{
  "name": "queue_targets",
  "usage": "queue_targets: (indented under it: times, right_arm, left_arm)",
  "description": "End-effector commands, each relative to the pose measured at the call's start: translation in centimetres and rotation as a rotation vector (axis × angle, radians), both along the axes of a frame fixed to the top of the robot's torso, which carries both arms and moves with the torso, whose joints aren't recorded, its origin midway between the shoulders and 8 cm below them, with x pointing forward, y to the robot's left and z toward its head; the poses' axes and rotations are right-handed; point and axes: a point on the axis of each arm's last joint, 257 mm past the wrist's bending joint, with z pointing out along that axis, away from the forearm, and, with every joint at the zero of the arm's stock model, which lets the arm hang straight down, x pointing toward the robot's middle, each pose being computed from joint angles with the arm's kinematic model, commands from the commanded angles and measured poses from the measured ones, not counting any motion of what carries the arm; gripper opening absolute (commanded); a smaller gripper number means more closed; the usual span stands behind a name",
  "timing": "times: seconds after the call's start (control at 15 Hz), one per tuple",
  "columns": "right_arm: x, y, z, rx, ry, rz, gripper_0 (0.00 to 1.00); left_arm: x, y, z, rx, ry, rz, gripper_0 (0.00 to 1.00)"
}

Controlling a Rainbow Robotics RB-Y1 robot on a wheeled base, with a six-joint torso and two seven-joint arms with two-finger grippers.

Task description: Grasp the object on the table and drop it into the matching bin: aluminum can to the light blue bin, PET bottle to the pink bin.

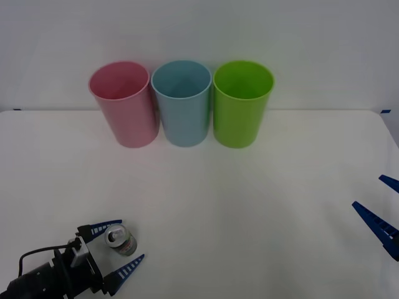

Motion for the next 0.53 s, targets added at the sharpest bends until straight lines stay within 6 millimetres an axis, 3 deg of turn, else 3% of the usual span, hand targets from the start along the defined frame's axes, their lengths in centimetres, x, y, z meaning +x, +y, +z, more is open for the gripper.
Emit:
queue_targets:
  times: [0.07, 0.13, 0.27, 0.33, 0.4, 0.53]
  right_arm:
    - [0.00, 0.00, 0.00, 0.000, 0.000, 0.000, 1.00]
    - [0.00, 0.00, 0.00, 0.000, 0.000, 0.000, 1.00]
    - [0.00, 0.00, 0.00, 0.000, 0.000, 0.000, 1.00]
    - [0.00, 0.00, 0.00, 0.000, 0.000, 0.000, 1.00]
    - [0.00, 0.00, 0.00, 0.000, 0.000, 0.000, 1.00]
    - [0.00, 0.00, 0.00, 0.000, 0.000, 0.000, 1.00]
  left_arm:
    - [0.02, 0.06, 0.05, -0.002, -0.001, 0.002, 1.00]
    - [0.03, 0.05, 0.06, 0.001, -0.003, 0.000, 1.00]
    - [0.03, 0.05, 0.06, 0.005, -0.007, -0.001, 0.21]
    - [0.03, 0.05, 0.06, 0.008, -0.010, -0.001, 0.05]
    - [0.07, 0.04, 0.07, 0.011, -0.014, -0.002, 0.00]
    - [0.10, 0.04, 0.15, 0.011, -0.017, -0.003, 0.00]
